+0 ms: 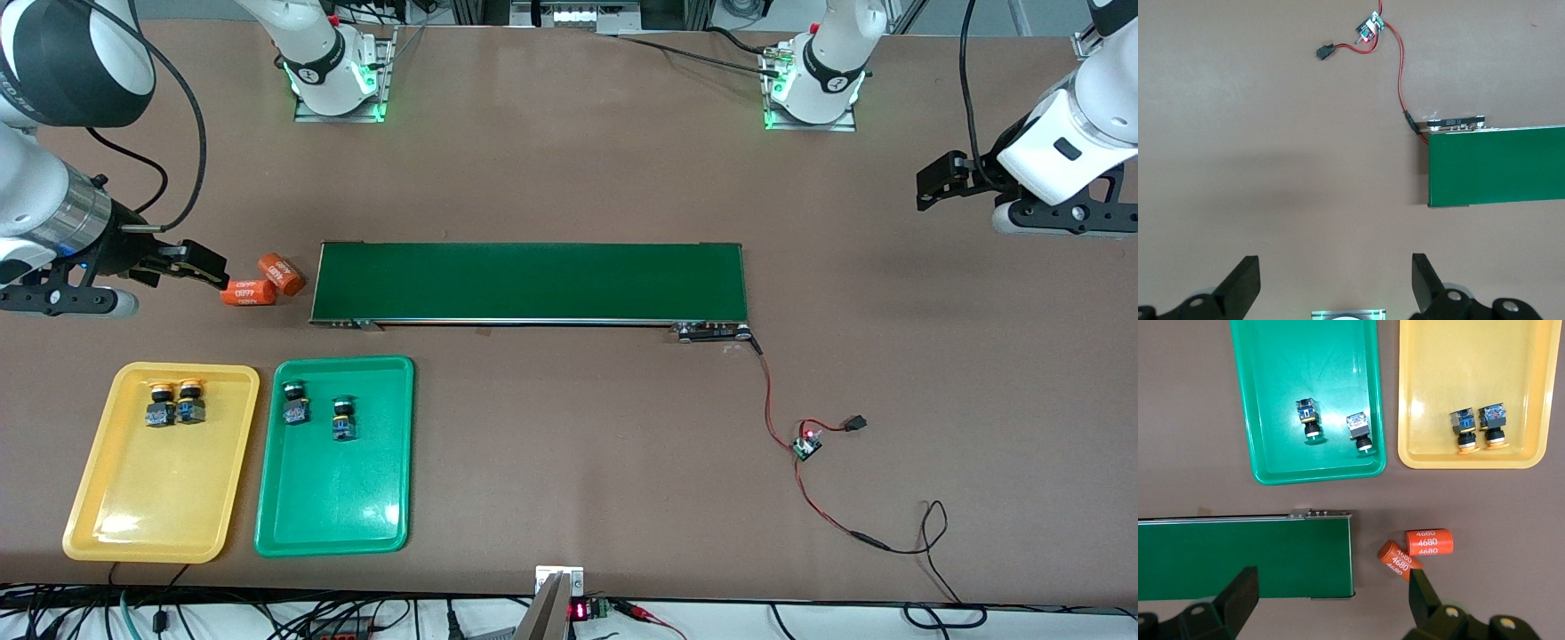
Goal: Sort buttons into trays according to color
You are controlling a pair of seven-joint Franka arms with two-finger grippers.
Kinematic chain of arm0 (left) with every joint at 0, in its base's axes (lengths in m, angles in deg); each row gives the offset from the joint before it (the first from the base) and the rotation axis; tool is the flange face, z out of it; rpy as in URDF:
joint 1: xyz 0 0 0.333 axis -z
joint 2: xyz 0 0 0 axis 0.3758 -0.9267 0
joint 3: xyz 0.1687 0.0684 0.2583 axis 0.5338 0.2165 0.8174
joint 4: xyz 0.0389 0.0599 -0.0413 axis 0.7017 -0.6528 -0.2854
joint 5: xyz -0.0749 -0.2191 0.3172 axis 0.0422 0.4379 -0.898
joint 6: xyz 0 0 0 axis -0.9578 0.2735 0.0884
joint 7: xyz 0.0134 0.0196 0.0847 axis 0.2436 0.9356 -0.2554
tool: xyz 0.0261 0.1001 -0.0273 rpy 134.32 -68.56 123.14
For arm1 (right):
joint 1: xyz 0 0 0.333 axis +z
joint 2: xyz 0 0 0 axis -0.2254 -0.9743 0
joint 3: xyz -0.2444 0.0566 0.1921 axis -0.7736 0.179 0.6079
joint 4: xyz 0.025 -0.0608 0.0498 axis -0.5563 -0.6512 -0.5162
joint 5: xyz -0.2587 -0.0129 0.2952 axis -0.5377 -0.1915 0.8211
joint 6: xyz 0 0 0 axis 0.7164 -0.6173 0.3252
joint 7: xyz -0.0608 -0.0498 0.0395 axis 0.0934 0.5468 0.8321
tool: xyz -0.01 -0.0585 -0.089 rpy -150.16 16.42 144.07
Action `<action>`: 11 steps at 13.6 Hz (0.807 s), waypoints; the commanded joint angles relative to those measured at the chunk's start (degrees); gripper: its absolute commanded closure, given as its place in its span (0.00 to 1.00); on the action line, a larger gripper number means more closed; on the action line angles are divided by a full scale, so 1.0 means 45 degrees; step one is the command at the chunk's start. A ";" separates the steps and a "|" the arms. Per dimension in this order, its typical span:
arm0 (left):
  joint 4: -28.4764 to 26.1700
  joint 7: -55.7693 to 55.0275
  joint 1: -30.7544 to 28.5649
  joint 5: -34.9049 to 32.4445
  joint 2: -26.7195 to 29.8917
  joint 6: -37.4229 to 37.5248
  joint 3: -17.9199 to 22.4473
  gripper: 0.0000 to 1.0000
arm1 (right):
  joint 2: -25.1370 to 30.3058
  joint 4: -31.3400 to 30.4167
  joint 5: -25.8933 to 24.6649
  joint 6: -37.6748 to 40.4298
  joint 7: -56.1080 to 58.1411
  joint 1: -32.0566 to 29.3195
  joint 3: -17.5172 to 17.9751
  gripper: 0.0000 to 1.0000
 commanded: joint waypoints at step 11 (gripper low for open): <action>0.1153 -0.0129 -0.0101 0.0667 -0.0159 0.1270 0.0046 0.00 | 0.0198 -0.0033 -0.0073 0.0290 0.0106 -0.0181 -0.0010 0.00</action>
